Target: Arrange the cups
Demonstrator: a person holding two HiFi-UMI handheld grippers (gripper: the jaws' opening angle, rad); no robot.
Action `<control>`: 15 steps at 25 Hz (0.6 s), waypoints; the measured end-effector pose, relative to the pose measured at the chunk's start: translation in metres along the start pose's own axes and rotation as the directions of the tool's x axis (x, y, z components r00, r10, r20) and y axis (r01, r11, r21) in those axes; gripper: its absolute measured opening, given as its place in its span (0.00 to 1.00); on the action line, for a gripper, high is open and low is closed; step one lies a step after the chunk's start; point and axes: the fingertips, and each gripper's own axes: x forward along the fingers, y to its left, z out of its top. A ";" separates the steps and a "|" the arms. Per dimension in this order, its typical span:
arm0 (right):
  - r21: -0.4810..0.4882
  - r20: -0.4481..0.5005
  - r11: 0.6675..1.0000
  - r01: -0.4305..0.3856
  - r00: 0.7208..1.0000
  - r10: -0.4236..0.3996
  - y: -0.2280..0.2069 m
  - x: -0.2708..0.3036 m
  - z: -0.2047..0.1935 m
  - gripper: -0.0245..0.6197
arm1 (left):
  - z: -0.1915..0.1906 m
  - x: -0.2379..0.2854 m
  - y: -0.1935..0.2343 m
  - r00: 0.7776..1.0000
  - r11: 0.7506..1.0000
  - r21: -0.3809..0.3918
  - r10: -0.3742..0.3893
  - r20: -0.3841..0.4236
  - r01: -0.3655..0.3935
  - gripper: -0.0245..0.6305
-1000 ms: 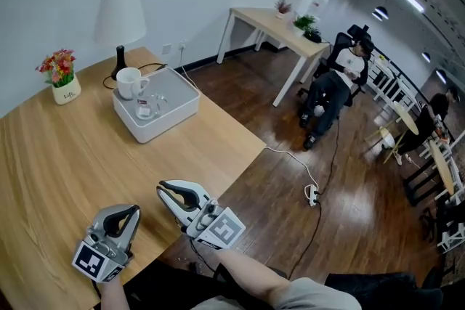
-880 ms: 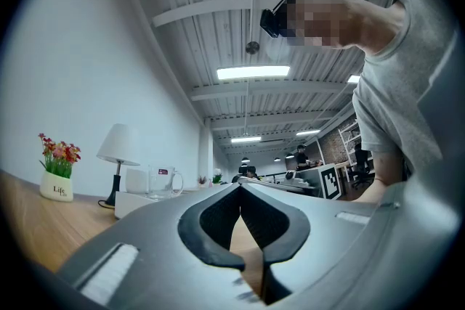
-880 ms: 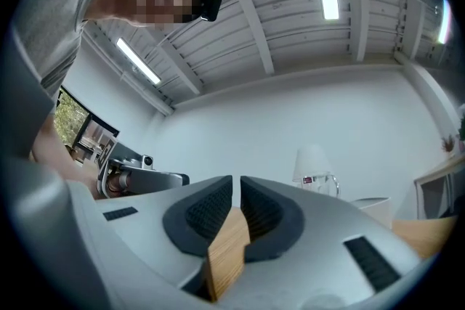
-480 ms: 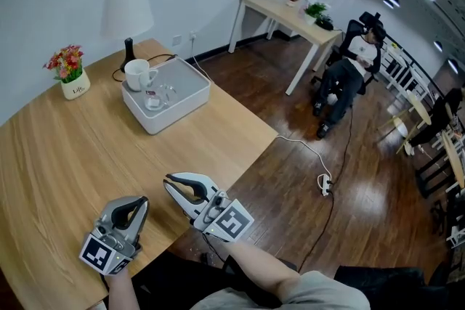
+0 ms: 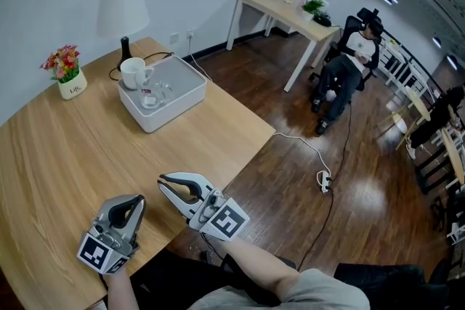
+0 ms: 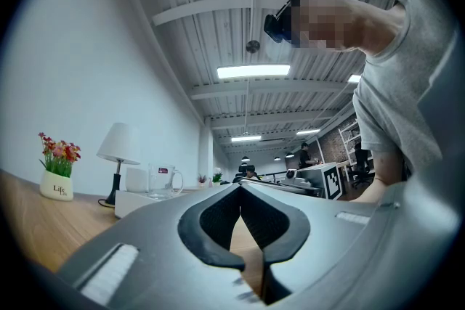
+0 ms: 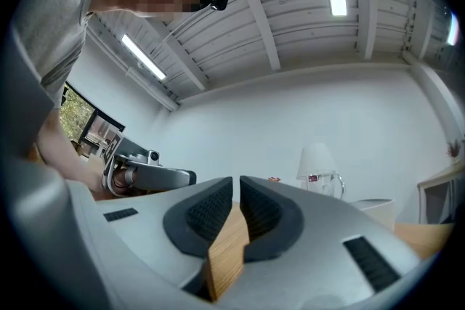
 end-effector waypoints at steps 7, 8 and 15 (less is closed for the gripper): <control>-0.010 0.004 1.000 -0.012 1.000 0.012 0.003 0.001 0.000 0.09 | -0.001 0.000 -0.001 1.000 1.000 0.002 -0.001 0.001 0.001 0.05; -0.008 0.002 1.000 -0.013 1.000 0.013 0.004 0.001 -0.001 0.09 | -0.001 0.000 -0.001 1.000 1.000 0.002 0.000 0.001 0.000 0.05; -0.002 -0.004 1.000 -0.020 1.000 0.020 0.004 0.003 -0.004 0.09 | -0.003 0.000 0.002 1.000 1.000 0.002 -0.001 -0.003 0.001 0.05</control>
